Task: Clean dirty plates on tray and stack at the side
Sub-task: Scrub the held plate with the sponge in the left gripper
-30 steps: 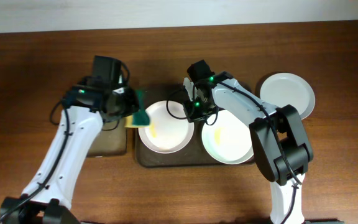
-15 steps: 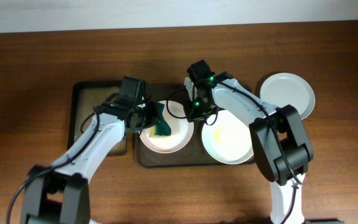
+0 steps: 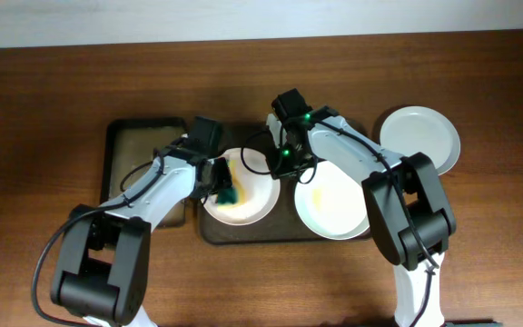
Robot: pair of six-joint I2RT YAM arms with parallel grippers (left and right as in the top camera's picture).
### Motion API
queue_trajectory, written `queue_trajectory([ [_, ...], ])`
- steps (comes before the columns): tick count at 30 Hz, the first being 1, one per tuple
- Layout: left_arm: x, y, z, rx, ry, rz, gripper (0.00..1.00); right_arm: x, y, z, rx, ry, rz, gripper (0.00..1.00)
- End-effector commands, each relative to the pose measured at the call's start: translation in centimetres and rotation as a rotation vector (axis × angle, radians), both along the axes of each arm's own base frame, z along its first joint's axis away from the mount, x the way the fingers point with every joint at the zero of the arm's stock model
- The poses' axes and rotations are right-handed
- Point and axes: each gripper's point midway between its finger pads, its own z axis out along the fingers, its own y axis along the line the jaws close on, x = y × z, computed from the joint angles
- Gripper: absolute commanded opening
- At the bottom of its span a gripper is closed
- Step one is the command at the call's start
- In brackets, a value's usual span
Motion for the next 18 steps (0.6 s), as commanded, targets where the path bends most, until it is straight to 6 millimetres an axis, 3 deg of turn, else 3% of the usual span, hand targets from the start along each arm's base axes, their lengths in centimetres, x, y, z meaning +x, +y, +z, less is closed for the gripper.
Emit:
queue_trajectory([
  [1,-0.1,7.1,0.3,0.376,-0.020,0.065,0.00,0.1,-0.5,-0.5,-0.019,0.007,-0.019,0.04],
  [4,0.7,7.8,2.5,0.426,-0.050,0.079,0.00,0.1,-0.5,-0.5,-0.018,0.006,-0.019,0.04],
  [12,3.0,7.0,10.4,0.352,-0.232,0.120,0.00,0.4,-0.9,-0.6,-0.040,-0.008,-0.024,0.04],
  [15,2.8,5.8,11.7,0.261,-0.259,0.122,0.00,0.5,-0.8,-0.6,-0.039,-0.013,-0.024,0.04],
  [18,2.4,2.9,11.4,0.092,-0.225,0.077,0.00,0.7,-0.7,-0.5,-0.032,-0.024,-0.025,0.04],
])
